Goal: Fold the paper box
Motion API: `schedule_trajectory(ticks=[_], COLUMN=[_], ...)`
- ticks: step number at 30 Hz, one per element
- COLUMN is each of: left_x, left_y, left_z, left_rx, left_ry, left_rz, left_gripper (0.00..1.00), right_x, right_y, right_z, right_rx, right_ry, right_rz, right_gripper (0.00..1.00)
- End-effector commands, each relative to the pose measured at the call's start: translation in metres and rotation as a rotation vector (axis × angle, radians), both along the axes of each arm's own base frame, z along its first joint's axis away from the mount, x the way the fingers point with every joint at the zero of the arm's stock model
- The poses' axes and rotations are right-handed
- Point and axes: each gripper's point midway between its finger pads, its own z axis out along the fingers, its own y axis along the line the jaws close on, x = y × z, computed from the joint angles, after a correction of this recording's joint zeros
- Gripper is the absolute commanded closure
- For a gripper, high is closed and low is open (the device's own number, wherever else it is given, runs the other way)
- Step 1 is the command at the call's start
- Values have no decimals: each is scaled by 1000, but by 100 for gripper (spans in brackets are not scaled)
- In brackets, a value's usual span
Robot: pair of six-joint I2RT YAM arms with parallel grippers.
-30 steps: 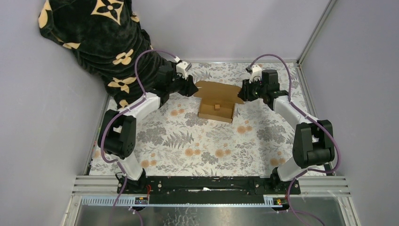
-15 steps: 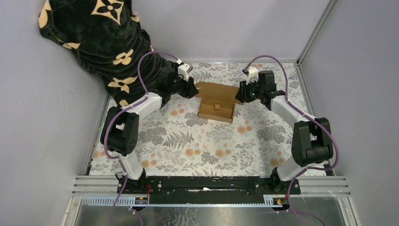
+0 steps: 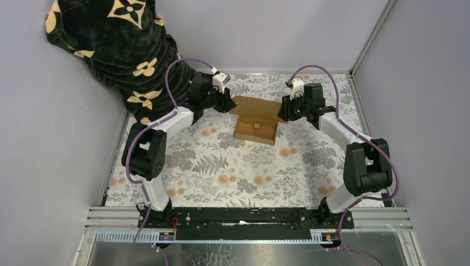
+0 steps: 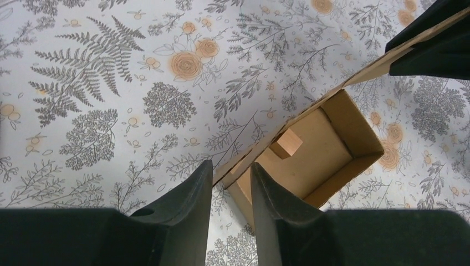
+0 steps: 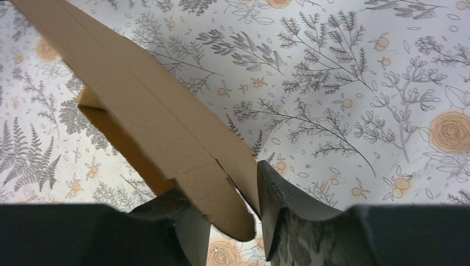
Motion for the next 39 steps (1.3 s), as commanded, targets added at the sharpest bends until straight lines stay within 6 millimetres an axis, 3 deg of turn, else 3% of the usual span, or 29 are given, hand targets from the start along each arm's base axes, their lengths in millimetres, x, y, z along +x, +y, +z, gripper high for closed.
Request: schedule_trajectory(ticks=[1,14,35,39], left_x=[10,11,6,6], left_y=[-11,-8,-12,-10], left_z=[26,28,21,19], left_rx=[-22,-11,-1,8], left_ry=[-101,-102,-81,-72], left_rz=[-30,-16,-31,-25], left_gripper=[63,65,68,73], right_x=[11,13,13,13], right_y=[-2,-13,-15,-15], right_z=[23,35,31,32], right_rx=[-23,-49,-58,-56], right_ry=[-78,-125,-115,-118], right_rz=[-21,-81,-90,-92], right_gripper=[58,60,65,67])
